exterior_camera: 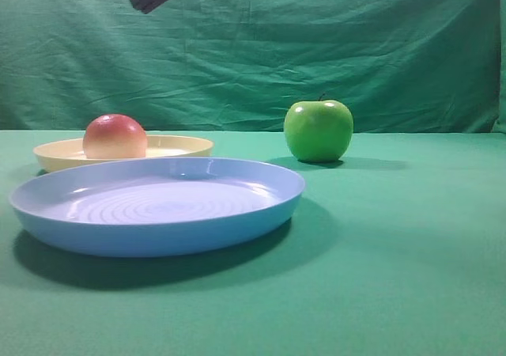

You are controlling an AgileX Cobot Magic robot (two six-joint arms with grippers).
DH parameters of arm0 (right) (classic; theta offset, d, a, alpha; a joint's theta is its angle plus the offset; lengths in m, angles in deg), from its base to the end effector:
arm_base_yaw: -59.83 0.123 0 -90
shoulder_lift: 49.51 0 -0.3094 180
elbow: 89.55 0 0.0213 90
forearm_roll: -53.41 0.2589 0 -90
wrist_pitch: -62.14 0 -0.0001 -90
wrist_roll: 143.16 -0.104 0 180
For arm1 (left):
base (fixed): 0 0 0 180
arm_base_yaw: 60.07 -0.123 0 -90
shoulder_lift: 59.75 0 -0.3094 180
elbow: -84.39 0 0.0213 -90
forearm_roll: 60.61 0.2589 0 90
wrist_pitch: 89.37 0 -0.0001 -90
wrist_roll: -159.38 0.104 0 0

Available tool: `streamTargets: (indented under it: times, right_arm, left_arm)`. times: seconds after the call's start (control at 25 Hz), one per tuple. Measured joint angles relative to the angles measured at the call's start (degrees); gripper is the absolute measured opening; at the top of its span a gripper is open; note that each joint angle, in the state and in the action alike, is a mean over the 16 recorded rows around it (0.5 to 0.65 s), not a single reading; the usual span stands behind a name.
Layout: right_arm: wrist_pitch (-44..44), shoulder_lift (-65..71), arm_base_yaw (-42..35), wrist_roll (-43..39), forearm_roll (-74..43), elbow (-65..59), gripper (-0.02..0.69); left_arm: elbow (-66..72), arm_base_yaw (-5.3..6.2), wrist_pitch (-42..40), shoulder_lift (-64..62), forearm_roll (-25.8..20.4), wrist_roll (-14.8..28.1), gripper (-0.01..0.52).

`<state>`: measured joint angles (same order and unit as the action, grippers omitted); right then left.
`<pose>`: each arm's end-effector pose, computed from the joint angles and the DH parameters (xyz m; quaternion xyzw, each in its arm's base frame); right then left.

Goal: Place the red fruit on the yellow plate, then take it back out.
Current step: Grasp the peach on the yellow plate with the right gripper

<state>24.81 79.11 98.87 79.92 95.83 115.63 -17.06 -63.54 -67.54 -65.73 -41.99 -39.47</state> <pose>0.3766 0.3602 0.2607 -0.4280 0.7918 0.2920 0.3235 0.0467 0.0152 0.1737 -0.0703 0.7913 0.0578 0.6046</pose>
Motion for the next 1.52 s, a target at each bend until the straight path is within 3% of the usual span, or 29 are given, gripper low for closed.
streamTargets:
  times: [0.48,0.72,0.88,1.04,1.52]
  right_arm:
    - [8.9,8.5,0.3,9.4,0.7,3.2,0.529]
    - [13.2,12.0,0.4,10.8,1.7,3.4,0.655]
    - [15.4,13.8,0.6,11.1,2.5,3.6,0.637]
    - [16.7,15.1,0.9,11.2,3.3,3.9,0.577]
    - [15.8,16.4,1.3,11.3,4.2,4.7,0.267]
  left_arm:
    - [0.0,0.0,0.0,0.0,0.0,0.0,0.0]
    - [0.0,0.0,0.0,0.0,0.0,0.0,0.0]
    - [0.0,0.0,0.0,0.0,0.0,0.0,0.0]
    - [0.0,0.0,0.0,0.0,0.0,0.0,0.0]
    - [0.0,0.0,0.0,0.0,0.0,-0.1,0.0]
